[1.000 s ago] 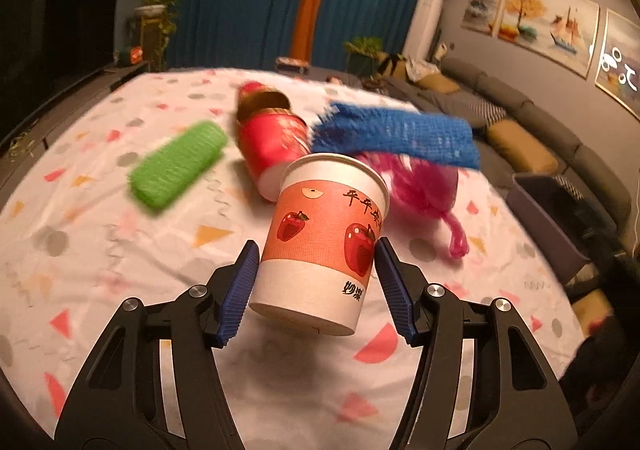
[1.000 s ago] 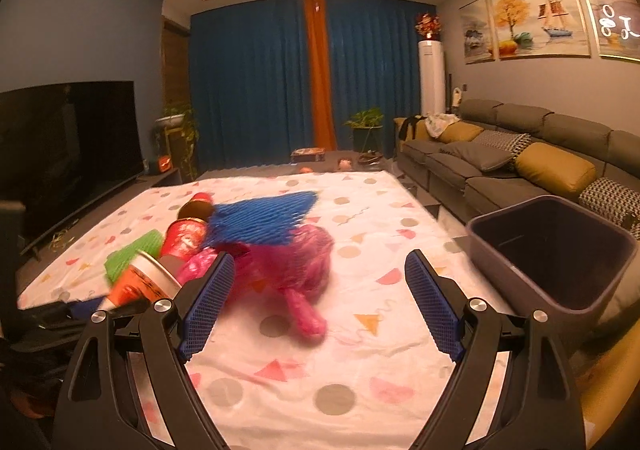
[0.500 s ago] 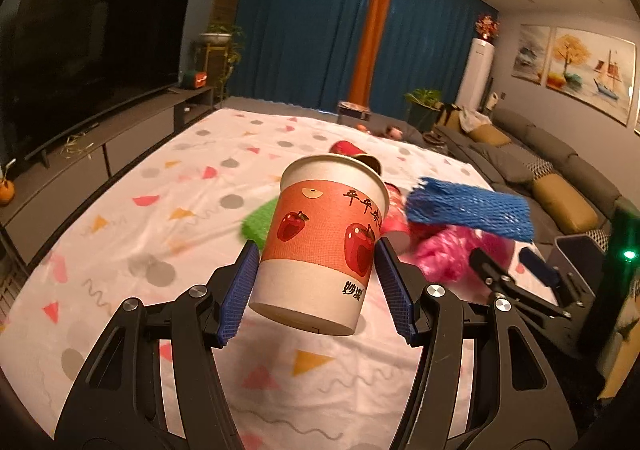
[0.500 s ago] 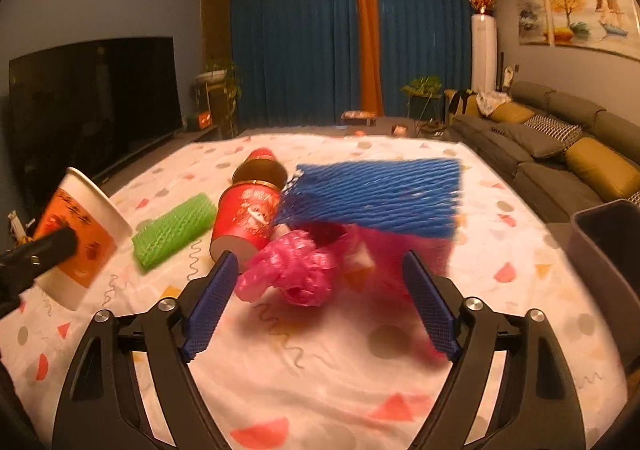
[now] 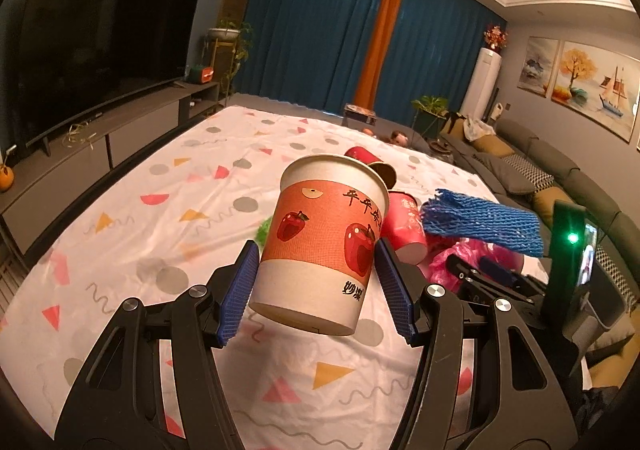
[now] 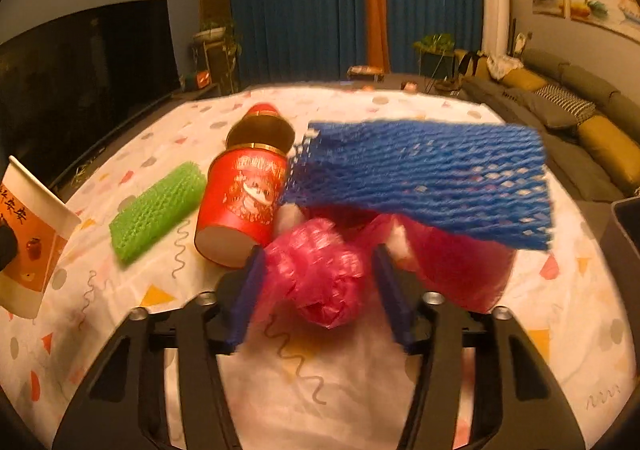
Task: Collect trash
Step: 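Grasp the pink plastic bag with the right tool while the left tool holds the cup, then carry the apple-print cup and pink bag over the grey bin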
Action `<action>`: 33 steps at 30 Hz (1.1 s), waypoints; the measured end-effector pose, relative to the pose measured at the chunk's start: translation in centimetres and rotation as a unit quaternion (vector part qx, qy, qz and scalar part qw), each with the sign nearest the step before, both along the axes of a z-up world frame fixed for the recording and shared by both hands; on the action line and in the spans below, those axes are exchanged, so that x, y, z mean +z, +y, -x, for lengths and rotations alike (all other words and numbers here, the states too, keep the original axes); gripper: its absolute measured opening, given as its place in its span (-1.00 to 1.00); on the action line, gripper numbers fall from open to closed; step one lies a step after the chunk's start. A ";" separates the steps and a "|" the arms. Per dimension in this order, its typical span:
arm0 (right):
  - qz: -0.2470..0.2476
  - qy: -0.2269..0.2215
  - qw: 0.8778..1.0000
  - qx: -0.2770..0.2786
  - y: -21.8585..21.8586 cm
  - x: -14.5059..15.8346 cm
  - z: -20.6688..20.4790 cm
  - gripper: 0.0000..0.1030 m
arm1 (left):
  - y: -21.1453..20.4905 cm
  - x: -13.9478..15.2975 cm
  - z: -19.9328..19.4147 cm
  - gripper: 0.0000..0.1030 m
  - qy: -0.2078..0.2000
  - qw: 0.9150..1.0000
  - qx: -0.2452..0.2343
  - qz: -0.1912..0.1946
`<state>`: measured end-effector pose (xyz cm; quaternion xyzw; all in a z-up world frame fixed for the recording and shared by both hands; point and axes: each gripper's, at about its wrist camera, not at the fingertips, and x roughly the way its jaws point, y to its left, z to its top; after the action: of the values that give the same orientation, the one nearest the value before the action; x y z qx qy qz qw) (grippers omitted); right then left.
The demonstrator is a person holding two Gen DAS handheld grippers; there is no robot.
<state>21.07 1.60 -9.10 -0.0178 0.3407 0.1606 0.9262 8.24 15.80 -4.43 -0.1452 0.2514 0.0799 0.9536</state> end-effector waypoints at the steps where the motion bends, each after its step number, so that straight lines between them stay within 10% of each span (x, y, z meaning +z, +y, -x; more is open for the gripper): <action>1: -0.003 0.003 1.000 0.003 -0.1 -0.1 0.0 -0.13 | 0.0 0.0 0.0 0.14 0.000 1.000 -0.001 0.001; 12: -0.014 -0.017 0.999 0.034 -1.7 0.7 3.4 -0.80 | -0.3 0.1 0.4 0.14 -0.001 1.000 -0.005 -0.003; 33: -0.074 -0.084 0.993 0.030 -8.7 5.0 11.9 -0.81 | -5.9 1.8 1.8 0.14 -0.020 0.998 -0.057 -0.026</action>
<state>9.15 -7.15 -4.12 0.0272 0.2478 0.2107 0.9452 6.41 9.87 -2.62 -0.1076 0.2377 0.0293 0.9649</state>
